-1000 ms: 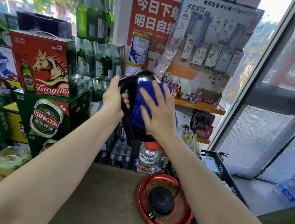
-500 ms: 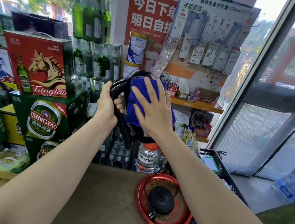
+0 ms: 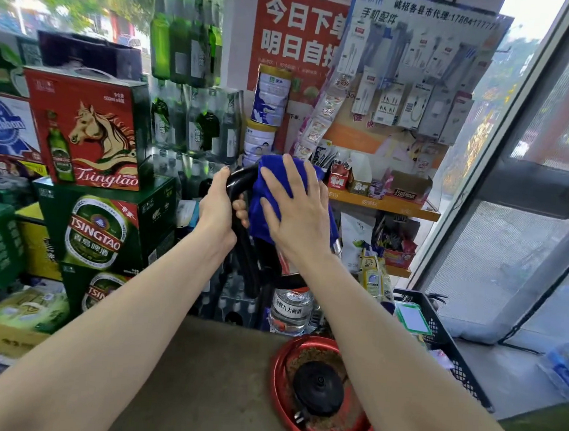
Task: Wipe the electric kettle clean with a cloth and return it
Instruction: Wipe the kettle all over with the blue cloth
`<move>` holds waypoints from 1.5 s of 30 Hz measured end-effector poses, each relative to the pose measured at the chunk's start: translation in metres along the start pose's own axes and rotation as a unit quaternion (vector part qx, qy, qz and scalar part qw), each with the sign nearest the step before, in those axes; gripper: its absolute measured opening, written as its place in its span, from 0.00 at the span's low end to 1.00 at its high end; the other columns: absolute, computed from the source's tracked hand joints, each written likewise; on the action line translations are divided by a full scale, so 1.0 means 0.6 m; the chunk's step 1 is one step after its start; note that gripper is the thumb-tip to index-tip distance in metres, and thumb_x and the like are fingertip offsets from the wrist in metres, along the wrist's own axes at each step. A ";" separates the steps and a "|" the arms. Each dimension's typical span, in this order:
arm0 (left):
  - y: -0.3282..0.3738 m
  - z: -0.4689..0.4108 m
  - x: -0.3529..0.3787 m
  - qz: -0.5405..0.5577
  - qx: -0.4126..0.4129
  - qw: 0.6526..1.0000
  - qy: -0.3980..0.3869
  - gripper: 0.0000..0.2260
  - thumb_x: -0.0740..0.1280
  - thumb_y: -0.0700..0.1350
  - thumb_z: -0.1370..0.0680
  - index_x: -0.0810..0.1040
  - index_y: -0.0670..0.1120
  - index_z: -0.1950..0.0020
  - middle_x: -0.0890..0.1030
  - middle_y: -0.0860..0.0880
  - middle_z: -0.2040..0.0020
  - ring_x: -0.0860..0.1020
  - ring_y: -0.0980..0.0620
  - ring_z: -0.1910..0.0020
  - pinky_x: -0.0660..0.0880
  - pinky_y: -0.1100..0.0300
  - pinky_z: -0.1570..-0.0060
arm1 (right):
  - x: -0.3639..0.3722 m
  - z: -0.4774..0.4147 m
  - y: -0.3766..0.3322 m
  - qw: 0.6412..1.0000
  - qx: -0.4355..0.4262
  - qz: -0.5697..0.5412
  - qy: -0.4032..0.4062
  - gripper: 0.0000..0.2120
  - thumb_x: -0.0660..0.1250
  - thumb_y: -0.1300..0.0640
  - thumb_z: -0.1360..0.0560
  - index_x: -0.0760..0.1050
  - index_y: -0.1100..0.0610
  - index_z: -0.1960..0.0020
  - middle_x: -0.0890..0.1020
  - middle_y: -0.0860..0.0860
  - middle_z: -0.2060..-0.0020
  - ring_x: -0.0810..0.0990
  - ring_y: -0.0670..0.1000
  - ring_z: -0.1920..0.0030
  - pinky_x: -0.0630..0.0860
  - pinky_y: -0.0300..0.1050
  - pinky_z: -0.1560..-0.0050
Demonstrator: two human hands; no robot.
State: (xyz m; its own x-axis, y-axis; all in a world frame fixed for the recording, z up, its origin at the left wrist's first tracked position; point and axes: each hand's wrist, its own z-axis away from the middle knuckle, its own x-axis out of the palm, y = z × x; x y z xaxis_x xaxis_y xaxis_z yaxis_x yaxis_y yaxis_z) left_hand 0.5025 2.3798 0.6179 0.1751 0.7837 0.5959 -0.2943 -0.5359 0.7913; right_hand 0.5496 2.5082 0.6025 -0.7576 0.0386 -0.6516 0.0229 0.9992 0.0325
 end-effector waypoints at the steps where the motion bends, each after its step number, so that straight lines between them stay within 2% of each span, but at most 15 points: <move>1: 0.000 -0.002 0.001 0.004 -0.007 1.000 0.005 0.21 0.61 0.63 0.23 0.71 0.48 0.67 0.67 0.54 0.78 0.63 0.55 0.81 0.62 0.64 0.80 | 0.000 -0.002 0.007 1.000 -0.004 -0.012 -0.006 0.25 0.54 0.44 0.20 0.69 0.47 0.24 0.66 0.53 0.22 0.63 0.63 0.23 0.68 0.66 0.30; 4: 0.007 -0.009 0.003 0.013 -0.009 1.000 0.027 0.21 0.61 0.62 0.23 0.71 0.48 0.67 0.67 0.54 0.78 0.63 0.56 0.81 0.62 0.65 0.80 | 0.003 0.010 0.019 0.998 0.036 -0.049 -0.004 0.25 0.55 0.44 0.19 0.68 0.46 0.24 0.65 0.53 0.21 0.62 0.63 0.22 0.67 0.64 0.28; 8: 0.017 -0.018 0.004 0.053 -0.001 0.997 0.060 0.19 0.60 0.62 0.23 0.70 0.49 0.67 0.66 0.54 0.80 0.62 0.56 0.82 0.62 0.66 0.79 | 0.019 0.061 0.021 0.999 -0.039 0.015 -0.031 0.27 0.59 0.43 0.19 0.63 0.46 0.21 0.58 0.53 0.19 0.54 0.62 0.19 0.59 0.64 0.24; 12: 0.009 -0.020 0.001 0.036 0.005 0.996 0.081 0.20 0.62 0.62 0.24 0.71 0.47 0.66 0.67 0.53 0.79 0.63 0.55 0.82 0.63 0.66 0.79 | 0.023 0.071 0.036 0.997 -0.057 -0.024 -0.038 0.26 0.58 0.43 0.18 0.63 0.45 0.21 0.58 0.51 0.19 0.52 0.60 0.19 0.54 0.60 0.22; 14: 0.006 -0.017 0.001 0.036 -0.004 0.997 0.067 0.20 0.62 0.63 0.24 0.71 0.47 0.65 0.67 0.53 0.78 0.63 0.55 0.82 0.63 0.66 0.79 | 0.015 0.050 0.036 0.996 0.007 -0.083 -0.022 0.25 0.57 0.44 0.18 0.64 0.45 0.22 0.61 0.50 0.20 0.55 0.58 0.19 0.56 0.56 0.22; 16: 0.005 -0.013 0.003 0.016 0.006 0.998 0.056 0.20 0.62 0.62 0.24 0.71 0.47 0.66 0.67 0.53 0.78 0.63 0.55 0.82 0.63 0.66 0.79 | 0.001 0.024 0.036 0.977 0.119 -0.176 -0.005 0.24 0.56 0.45 0.17 0.64 0.46 0.22 0.65 0.49 0.22 0.61 0.55 0.22 0.60 0.53 0.22; 21: -0.004 0.001 -0.001 -0.031 0.028 0.999 0.020 0.20 0.63 0.61 0.23 0.72 0.46 0.67 0.67 0.53 0.79 0.63 0.54 0.80 0.62 0.63 0.79 | -0.015 -0.001 0.059 0.877 0.322 -0.355 -0.048 0.22 0.53 0.42 0.16 0.67 0.44 0.25 0.76 0.47 0.30 0.74 0.52 0.31 0.69 0.52 0.31; 24: -0.009 0.005 -0.005 -0.063 0.031 0.997 0.011 0.21 0.62 0.60 0.22 0.71 0.46 0.67 0.67 0.53 0.79 0.63 0.55 0.81 0.61 0.62 0.79 | -0.025 -0.011 0.065 0.837 0.392 -0.373 -0.083 0.22 0.51 0.40 0.16 0.69 0.45 0.27 0.77 0.50 0.32 0.74 0.55 0.32 0.70 0.51 0.34; 27: -0.004 0.004 -0.006 -0.074 0.016 0.997 0.002 0.21 0.61 0.60 0.22 0.71 0.46 0.67 0.66 0.54 0.80 0.61 0.55 0.81 0.60 0.62 0.79 | -0.031 -0.020 0.053 0.858 0.378 -0.342 -0.061 0.22 0.51 0.42 0.16 0.69 0.46 0.26 0.76 0.50 0.31 0.73 0.55 0.31 0.66 0.47 0.39; 32: -0.011 -0.001 -0.001 -0.033 0.013 0.999 0.026 0.20 0.61 0.60 0.22 0.70 0.48 0.67 0.66 0.54 0.79 0.62 0.56 0.81 0.60 0.65 0.80 | -0.002 0.011 0.038 0.911 0.311 -0.270 -0.009 0.23 0.51 0.42 0.16 0.66 0.46 0.24 0.74 0.50 0.28 0.73 0.56 0.30 0.71 0.56 0.31; 36: -0.028 -0.008 -0.002 -0.002 0.001 0.997 0.073 0.20 0.62 0.60 0.23 0.70 0.48 0.67 0.66 0.54 0.79 0.62 0.56 0.82 0.60 0.67 0.80 | 0.030 0.080 0.004 0.989 0.137 -0.060 -0.024 0.26 0.52 0.43 0.18 0.61 0.47 0.21 0.62 0.53 0.20 0.60 0.61 0.21 0.60 0.60 0.23; 39: -0.037 -0.013 -0.013 -0.002 -0.008 0.997 0.080 0.20 0.61 0.61 0.23 0.70 0.48 0.67 0.66 0.54 0.79 0.63 0.55 0.82 0.61 0.68 0.80 | 0.040 0.093 0.015 0.999 0.021 -0.009 -0.041 0.26 0.54 0.43 0.18 0.63 0.46 0.21 0.61 0.53 0.20 0.58 0.62 0.20 0.60 0.60 0.25; 40: -0.040 -0.013 -0.016 -0.001 -0.009 0.997 0.077 0.20 0.61 0.61 0.23 0.70 0.48 0.67 0.66 0.54 0.79 0.62 0.55 0.83 0.61 0.68 0.80 | 0.038 0.086 0.021 0.998 0.026 -0.034 -0.038 0.26 0.55 0.43 0.18 0.63 0.46 0.22 0.62 0.52 0.20 0.58 0.60 0.20 0.61 0.59 0.25; 42: -0.045 -0.011 -0.018 -0.013 -0.005 0.997 0.070 0.20 0.61 0.61 0.23 0.70 0.47 0.66 0.66 0.54 0.79 0.63 0.55 0.82 0.61 0.68 0.80 | 0.028 0.065 0.029 0.982 0.122 -0.140 -0.037 0.24 0.55 0.44 0.17 0.63 0.46 0.22 0.64 0.49 0.21 0.61 0.56 0.21 0.62 0.55 0.24; 45: -0.056 -0.006 -0.019 -0.055 0.006 0.997 0.056 0.20 0.63 0.61 0.24 0.71 0.47 0.67 0.68 0.53 0.78 0.64 0.54 0.80 0.62 0.65 0.79 | 0.027 0.046 0.036 0.901 0.324 -0.286 -0.032 0.23 0.53 0.44 0.16 0.64 0.46 0.22 0.70 0.47 0.25 0.68 0.52 0.26 0.67 0.54 0.27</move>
State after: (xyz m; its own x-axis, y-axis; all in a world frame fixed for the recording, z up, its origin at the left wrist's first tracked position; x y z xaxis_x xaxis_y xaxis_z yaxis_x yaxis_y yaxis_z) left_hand 0.5068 2.3902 0.5842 0.0998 0.8680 0.4864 -0.2670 -0.4476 0.8534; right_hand 0.5558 2.5305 0.5720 -0.7280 -0.5047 -0.4640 0.0322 0.6509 -0.7585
